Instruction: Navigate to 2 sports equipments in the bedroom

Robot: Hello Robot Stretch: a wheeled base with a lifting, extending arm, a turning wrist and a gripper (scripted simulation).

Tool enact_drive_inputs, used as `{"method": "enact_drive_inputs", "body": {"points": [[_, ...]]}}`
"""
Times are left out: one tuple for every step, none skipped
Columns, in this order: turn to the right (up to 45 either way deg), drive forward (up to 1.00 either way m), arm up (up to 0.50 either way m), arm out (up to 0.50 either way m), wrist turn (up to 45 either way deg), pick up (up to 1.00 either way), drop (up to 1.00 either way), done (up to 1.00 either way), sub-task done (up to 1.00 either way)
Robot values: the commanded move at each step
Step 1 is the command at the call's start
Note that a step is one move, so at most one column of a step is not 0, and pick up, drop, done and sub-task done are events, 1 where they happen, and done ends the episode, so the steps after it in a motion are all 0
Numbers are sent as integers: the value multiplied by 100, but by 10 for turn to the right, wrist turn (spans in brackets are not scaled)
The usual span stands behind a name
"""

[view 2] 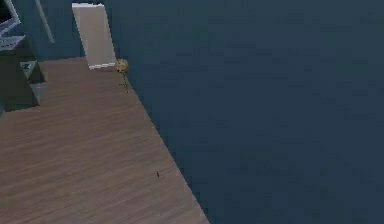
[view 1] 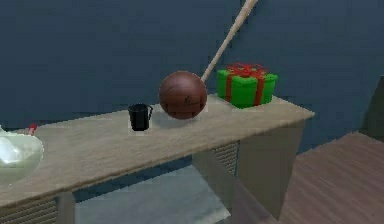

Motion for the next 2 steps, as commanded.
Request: {"method": "enact_drive_inputs", "body": {"points": [[0,35,0,0,0,0,0,0,0],[0,0,0,0,0,0,0,100,0]]}}
